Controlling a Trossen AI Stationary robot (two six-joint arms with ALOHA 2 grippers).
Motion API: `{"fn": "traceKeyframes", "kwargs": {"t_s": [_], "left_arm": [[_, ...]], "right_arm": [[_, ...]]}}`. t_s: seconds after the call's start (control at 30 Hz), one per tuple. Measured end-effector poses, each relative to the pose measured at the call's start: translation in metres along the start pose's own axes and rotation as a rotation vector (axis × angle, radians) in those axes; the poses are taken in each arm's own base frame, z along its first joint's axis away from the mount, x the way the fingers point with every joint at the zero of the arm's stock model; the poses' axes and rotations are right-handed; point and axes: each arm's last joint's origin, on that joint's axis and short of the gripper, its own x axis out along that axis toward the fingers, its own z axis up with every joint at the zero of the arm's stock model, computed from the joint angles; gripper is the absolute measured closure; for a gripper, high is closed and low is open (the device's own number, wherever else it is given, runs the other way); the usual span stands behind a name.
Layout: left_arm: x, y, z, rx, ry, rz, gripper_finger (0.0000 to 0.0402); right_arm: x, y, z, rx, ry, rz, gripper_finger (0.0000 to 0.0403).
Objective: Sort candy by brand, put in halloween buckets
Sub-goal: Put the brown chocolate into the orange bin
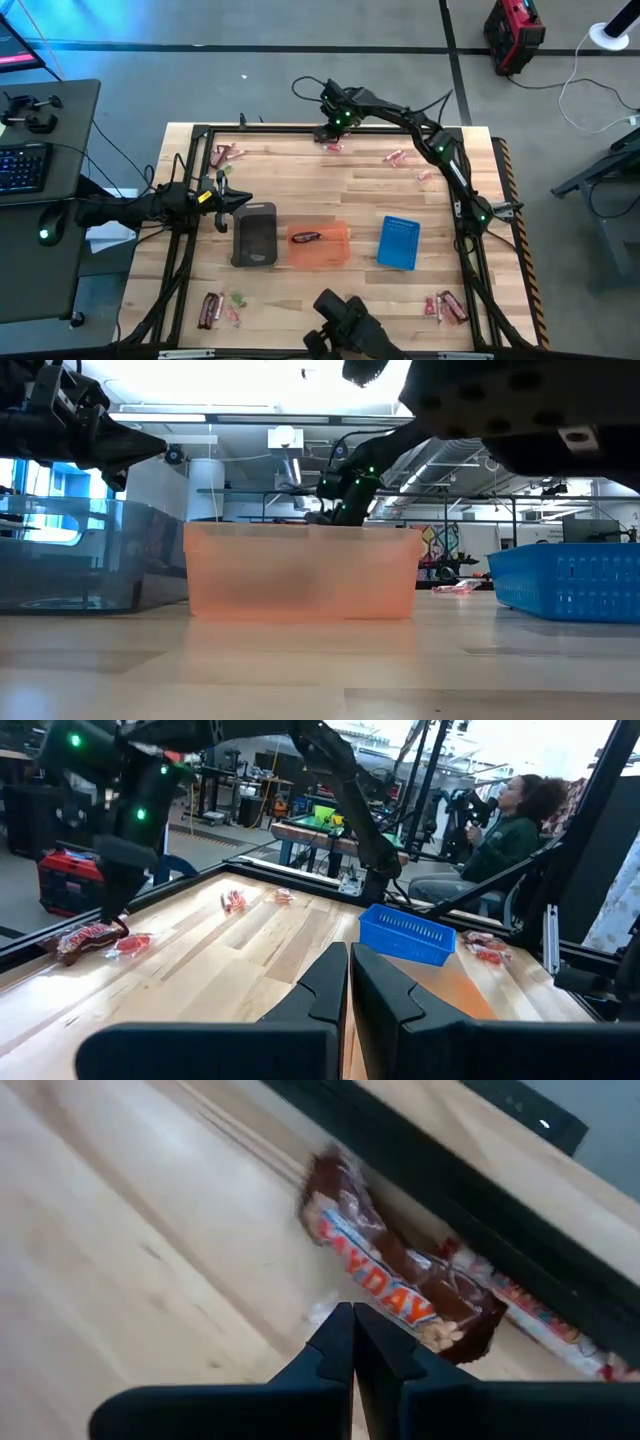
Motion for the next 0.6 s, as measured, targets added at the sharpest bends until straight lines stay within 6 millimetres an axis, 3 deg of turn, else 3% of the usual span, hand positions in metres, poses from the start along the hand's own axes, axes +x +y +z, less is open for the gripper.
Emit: {"fn": "traceKeyframes", "kwargs": {"t_s": [0.13, 0.6], "left_arm": [[0.000, 0.000, 0.000, 0.000, 0.000, 0.000, 0.0394], [0.000, 0.000, 0.000, 0.000, 0.000, 0.000, 0.0394]], "right_arm": [[-0.002, -0.001, 0.006, -0.016, -0.064, -0.014, 0.0402], [0.005, -0.013, 0.002, -0.017, 0.000, -0.052, 0.0403]]}}
